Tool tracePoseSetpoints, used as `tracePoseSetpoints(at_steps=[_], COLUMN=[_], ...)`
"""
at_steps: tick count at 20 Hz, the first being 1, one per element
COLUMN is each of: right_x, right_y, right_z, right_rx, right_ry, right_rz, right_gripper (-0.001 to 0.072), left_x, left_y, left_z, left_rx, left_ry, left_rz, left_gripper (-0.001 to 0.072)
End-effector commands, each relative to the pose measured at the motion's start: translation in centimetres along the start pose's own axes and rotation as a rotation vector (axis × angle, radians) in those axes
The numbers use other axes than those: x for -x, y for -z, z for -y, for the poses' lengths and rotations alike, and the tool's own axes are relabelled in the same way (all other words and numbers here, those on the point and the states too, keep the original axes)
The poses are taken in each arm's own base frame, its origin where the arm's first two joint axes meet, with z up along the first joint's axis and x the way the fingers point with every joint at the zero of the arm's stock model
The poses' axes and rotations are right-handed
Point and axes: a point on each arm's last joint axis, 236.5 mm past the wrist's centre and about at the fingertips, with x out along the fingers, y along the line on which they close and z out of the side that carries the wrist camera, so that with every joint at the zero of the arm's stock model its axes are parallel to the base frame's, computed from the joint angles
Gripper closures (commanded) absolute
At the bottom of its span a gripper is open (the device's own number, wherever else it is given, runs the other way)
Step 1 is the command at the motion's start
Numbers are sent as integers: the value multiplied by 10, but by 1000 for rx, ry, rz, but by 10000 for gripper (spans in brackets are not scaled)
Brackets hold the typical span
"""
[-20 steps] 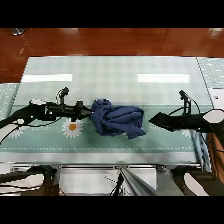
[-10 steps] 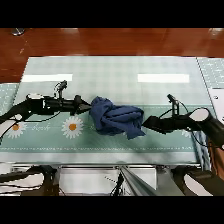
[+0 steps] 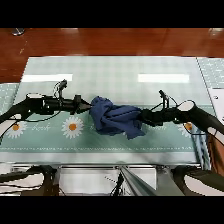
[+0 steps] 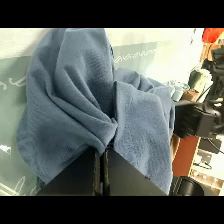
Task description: Fold the shirts.
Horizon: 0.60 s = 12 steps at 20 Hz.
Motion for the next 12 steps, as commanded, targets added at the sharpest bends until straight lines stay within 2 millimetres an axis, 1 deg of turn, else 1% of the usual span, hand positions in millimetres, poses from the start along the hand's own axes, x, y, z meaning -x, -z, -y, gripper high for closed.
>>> tracePoseSetpoints(at_steps=[1,2,3,4,5,6,7,8,9,10,11,12], right_x=[-12,-7,6,25,53,86,128,172,223,272,323,366], right_y=[-7,-12,-22,-36,-57,-82,-110,-134,-151,-157,-151,-135], right_z=[-13,-18,-26,-35,-48,-65,-91,-123,-165,-205,-247,-282], right_rx=[44,105,145,186,229,272,328,388,470,549,637,720], right_ry=[-25,-26,-23,-23,-13,0,6,-4,-25,-48,-79,-103], right_rz=[-25,-26,-23,-8,37,107,211,323,446,551,656,741], right_gripper=[561,691,691,692,692,692,693,693,693,693,693,693], left_x=[0,2,9,21,40,62,87,114,141,163,186,204], left_y=[1,2,1,-7,-24,-42,-59,-74,-82,-80,-70,-55], left_z=[1,7,18,35,57,84,116,157,202,246,294,331], left_rx=[0,-10,-52,-103,-169,-234,-297,-376,-467,-570,-699,-805], left_ry=[4,21,43,63,74,85,97,114,134,155,175,175], left_rz=[-4,-15,-15,13,78,148,222,294,358,402,437,459], left_gripper=[689,689,690,691,691,691,691,692,691,691,691,691])
